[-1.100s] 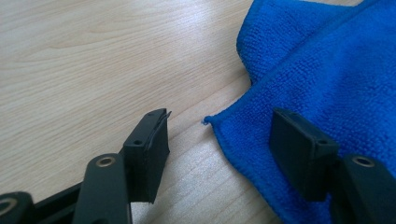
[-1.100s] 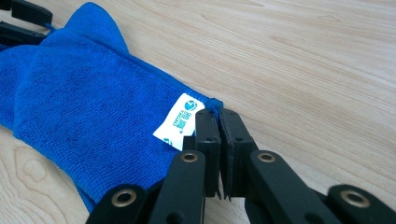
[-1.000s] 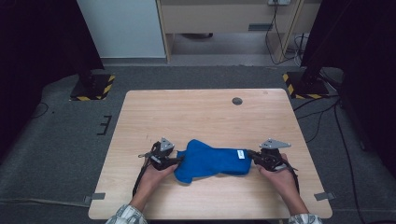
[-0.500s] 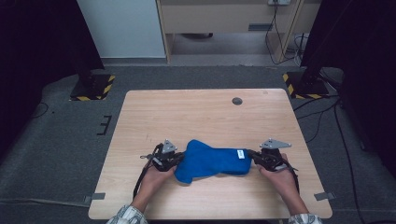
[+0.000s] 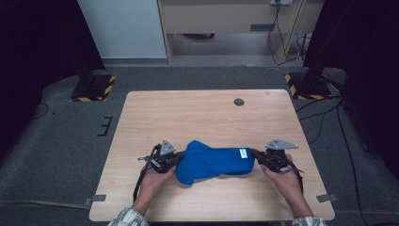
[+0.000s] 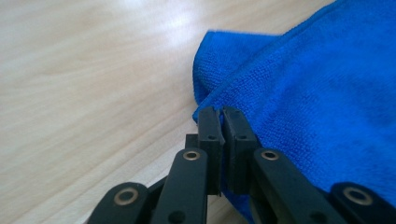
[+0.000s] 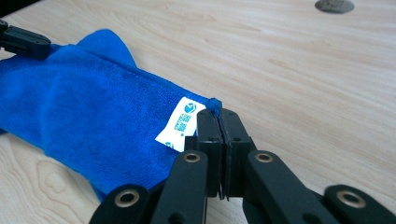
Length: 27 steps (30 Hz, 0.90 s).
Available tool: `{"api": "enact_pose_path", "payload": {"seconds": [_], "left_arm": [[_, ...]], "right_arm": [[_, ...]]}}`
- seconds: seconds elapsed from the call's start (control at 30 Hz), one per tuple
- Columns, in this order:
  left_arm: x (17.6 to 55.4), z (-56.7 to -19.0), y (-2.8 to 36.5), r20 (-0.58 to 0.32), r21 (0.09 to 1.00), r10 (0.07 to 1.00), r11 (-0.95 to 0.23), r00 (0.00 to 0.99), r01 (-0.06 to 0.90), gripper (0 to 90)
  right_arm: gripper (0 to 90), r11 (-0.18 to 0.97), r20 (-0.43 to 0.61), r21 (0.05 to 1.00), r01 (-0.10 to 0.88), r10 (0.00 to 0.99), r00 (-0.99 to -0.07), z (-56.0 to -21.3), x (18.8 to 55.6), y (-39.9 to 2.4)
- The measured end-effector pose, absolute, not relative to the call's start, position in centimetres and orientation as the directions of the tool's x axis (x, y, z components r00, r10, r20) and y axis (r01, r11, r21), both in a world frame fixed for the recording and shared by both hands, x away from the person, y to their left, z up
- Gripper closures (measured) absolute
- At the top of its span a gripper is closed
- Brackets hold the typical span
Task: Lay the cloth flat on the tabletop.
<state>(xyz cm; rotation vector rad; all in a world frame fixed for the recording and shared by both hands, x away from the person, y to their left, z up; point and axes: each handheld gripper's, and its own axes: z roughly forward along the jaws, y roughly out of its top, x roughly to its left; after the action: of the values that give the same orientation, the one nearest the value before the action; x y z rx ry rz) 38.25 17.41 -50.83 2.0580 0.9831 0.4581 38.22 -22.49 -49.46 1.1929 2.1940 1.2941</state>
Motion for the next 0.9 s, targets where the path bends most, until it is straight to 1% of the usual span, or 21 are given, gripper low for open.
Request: {"api": "enact_pose_path", "payload": {"seconds": [0.17,0.2,0.4,0.47,0.6,0.8,0.9], "left_arm": [[37.7,-49.6,17.7,-0.013,0.817,0.778,-0.354,0.628,0.456,86.6],[37.5,-48.8,17.9,-0.009,0.832,0.781,-0.341,0.625,0.438,86.6],[37.2,-47.3,17.8,-0.020,0.857,0.778,-0.310,0.628,0.411,86.6],[37.0,-46.5,17.8,-0.018,0.867,0.776,-0.303,0.631,0.396,86.6],[36.7,-45.3,17.7,-0.008,0.876,0.771,-0.302,0.637,0.376,86.6],[36.2,-42.7,18.1,0.007,0.896,0.770,-0.289,0.638,0.338,86.6],[36.4,-42.0,18.0,0.018,0.899,0.771,-0.291,0.637,0.327,86.6]], "right_arm": [[88.9,0.224,0.131,0.847,0.483,0.792,-0.597,-48.7,38.0,-22.6],[88.8,0.220,0.132,0.852,0.476,0.788,-0.601,-48.2,37.9,-22.6],[88.9,0.207,0.129,0.866,0.456,0.787,-0.603,-46.5,37.6,-22.7],[89.0,0.204,0.122,0.874,0.441,0.786,-0.606,-45.4,37.4,-22.9],[89.0,0.199,0.121,0.879,0.432,0.785,-0.608,-44.3,37.2,-22.9],[89.1,0.190,0.102,0.902,0.388,0.778,-0.619,-40.9,36.2,-23.2],[89.1,0.196,0.090,0.905,0.378,0.780,-0.619,-40.3,36.2,-23.1]]}}
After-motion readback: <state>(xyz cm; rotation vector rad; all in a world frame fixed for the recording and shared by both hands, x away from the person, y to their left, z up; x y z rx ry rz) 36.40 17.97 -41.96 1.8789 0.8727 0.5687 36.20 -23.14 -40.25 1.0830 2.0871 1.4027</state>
